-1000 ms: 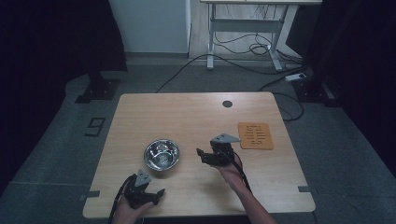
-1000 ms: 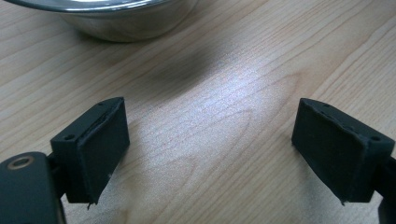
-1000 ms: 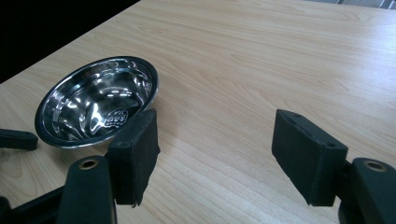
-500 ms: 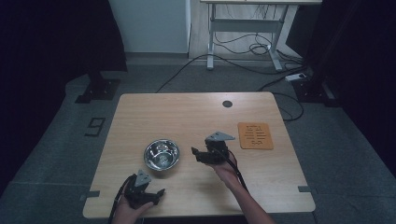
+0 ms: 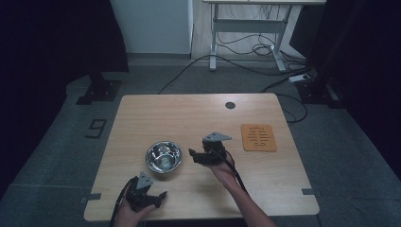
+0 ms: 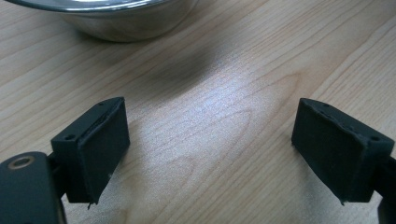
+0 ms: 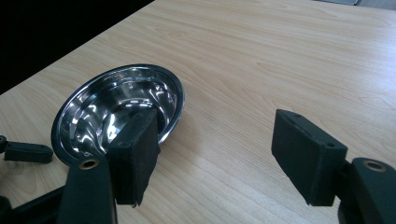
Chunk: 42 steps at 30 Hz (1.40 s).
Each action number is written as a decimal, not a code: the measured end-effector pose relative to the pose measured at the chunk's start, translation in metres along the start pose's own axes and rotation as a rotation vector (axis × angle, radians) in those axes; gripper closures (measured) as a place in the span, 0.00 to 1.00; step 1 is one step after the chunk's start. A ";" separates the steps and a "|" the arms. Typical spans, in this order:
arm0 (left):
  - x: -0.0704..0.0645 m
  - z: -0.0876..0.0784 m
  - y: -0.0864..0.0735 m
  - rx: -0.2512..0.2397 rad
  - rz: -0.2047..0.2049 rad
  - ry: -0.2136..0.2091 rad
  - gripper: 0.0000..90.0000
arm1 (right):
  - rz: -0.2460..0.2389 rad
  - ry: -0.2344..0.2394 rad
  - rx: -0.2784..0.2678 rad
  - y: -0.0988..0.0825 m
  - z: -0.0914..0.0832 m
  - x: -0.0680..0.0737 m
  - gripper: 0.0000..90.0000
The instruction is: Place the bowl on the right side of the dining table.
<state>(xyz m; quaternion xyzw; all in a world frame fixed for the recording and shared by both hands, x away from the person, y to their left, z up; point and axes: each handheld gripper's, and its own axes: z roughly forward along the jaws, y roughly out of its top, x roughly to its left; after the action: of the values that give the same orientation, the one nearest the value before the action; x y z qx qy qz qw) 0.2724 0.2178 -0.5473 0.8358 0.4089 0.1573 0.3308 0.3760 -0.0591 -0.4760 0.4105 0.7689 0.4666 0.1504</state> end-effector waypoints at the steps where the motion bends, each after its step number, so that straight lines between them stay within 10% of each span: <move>1: 0.000 0.000 0.000 0.000 0.000 -0.001 0.12 | 0.002 0.003 0.006 0.000 0.002 0.000 0.35; 42: 0.000 0.000 0.000 -0.001 0.001 0.000 0.12 | -0.036 0.014 0.131 -0.004 0.073 0.033 0.35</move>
<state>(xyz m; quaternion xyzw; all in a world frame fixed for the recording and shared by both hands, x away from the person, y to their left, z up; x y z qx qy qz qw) 0.2725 0.2179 -0.5473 0.8358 0.4085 0.1575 0.3312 0.3981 0.0087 -0.5125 0.4022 0.8061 0.4153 0.1260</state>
